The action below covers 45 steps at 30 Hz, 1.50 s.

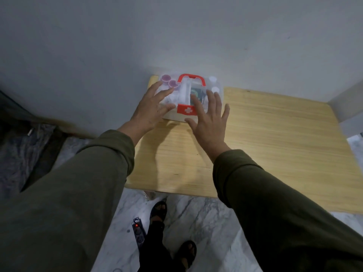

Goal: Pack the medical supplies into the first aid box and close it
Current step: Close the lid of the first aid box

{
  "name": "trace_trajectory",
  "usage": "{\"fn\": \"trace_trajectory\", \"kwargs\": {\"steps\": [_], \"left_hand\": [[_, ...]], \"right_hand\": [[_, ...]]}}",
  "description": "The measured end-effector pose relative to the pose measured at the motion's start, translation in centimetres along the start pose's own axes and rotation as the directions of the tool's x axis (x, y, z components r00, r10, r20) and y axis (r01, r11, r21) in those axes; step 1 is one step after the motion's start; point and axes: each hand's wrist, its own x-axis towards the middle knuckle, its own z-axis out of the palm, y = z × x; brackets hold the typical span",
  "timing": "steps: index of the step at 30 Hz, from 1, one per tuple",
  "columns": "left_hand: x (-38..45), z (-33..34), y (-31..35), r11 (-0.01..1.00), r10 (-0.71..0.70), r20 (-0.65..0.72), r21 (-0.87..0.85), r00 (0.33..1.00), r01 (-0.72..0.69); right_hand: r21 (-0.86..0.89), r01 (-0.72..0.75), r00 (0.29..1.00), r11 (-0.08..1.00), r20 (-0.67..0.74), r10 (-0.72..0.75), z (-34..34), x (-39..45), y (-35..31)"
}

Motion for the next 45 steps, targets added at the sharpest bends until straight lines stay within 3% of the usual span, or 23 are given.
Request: {"fn": "trace_trajectory", "kwargs": {"steps": [6, 13, 25, 31, 45], "left_hand": [[1.2, 0.7, -0.2, 0.982, 0.064, 0.007, 0.175, 0.998, -0.065], [1.6, 1.7, 0.1, 0.997, 0.006, -0.041, 0.071, 0.999, -0.003], [4.7, 0.6, -1.4, 0.997, 0.049, -0.121, -0.048, 0.991, -0.056], [6.9, 0.5, -1.6, 0.996, 0.049, -0.121, -0.063, 0.991, -0.057], [8.6, 0.4, -1.7, 0.995, 0.059, -0.104, -0.077, 0.993, -0.067]], "right_hand": [[-0.068, -0.023, 0.993, 0.997, 0.117, 0.031, -0.1, 1.6, 0.7], [-0.055, -0.076, 0.986, 0.996, 0.143, 0.083, 0.9, 2.4, 1.3], [-0.096, -0.010, 0.994, 0.995, 0.108, 0.020, 3.4, 7.1, 2.9], [-0.072, 0.054, 0.996, 0.996, 0.079, -0.048, 3.0, 8.7, 3.0], [-0.047, 0.030, 0.994, 0.998, 0.105, -0.025, 3.0, 10.2, 3.1]]}}
